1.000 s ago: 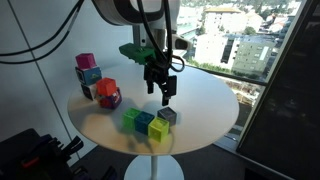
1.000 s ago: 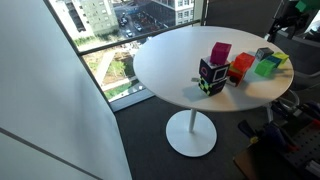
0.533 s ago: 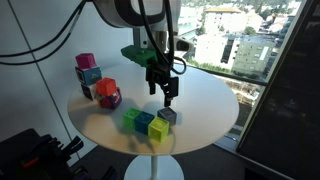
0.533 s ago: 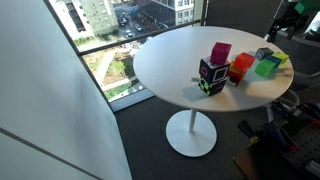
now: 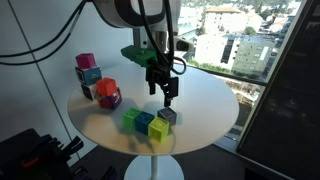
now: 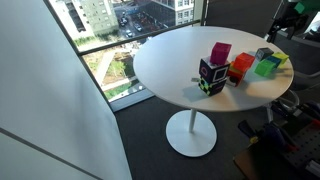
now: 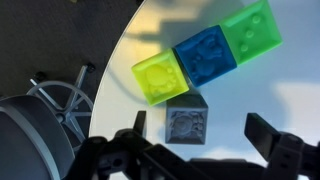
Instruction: Lift the gray dice and put it on top of the green dice
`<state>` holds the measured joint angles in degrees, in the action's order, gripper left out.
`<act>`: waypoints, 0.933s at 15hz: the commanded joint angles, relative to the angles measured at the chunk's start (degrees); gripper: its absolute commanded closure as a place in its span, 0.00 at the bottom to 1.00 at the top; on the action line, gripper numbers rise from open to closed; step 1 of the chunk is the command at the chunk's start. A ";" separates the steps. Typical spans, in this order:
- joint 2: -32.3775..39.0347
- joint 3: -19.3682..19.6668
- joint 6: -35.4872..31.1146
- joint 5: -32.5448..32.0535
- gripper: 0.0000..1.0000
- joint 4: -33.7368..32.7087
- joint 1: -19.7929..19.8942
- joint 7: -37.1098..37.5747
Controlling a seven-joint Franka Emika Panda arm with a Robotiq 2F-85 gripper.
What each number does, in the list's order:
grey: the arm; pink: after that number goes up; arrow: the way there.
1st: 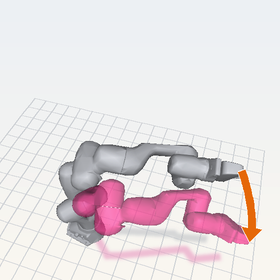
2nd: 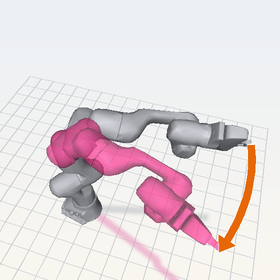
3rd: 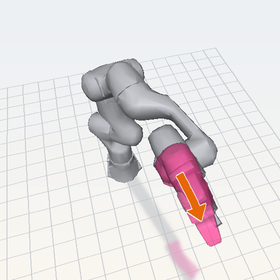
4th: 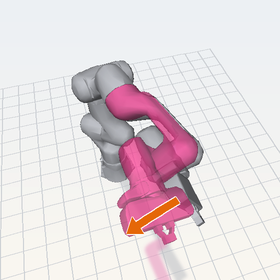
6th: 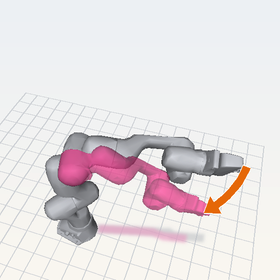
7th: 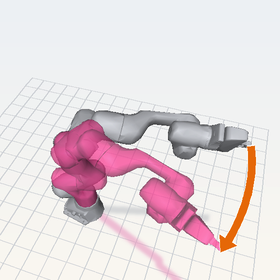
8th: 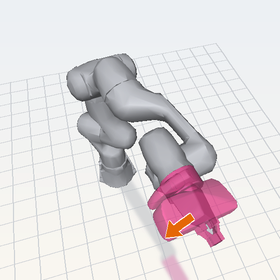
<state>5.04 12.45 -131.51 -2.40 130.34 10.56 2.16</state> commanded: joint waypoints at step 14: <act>5.69 0.61 -6.96 -0.69 0.00 -0.98 0.43 1.81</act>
<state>9.36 13.09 -137.11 -2.40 130.29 10.57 2.63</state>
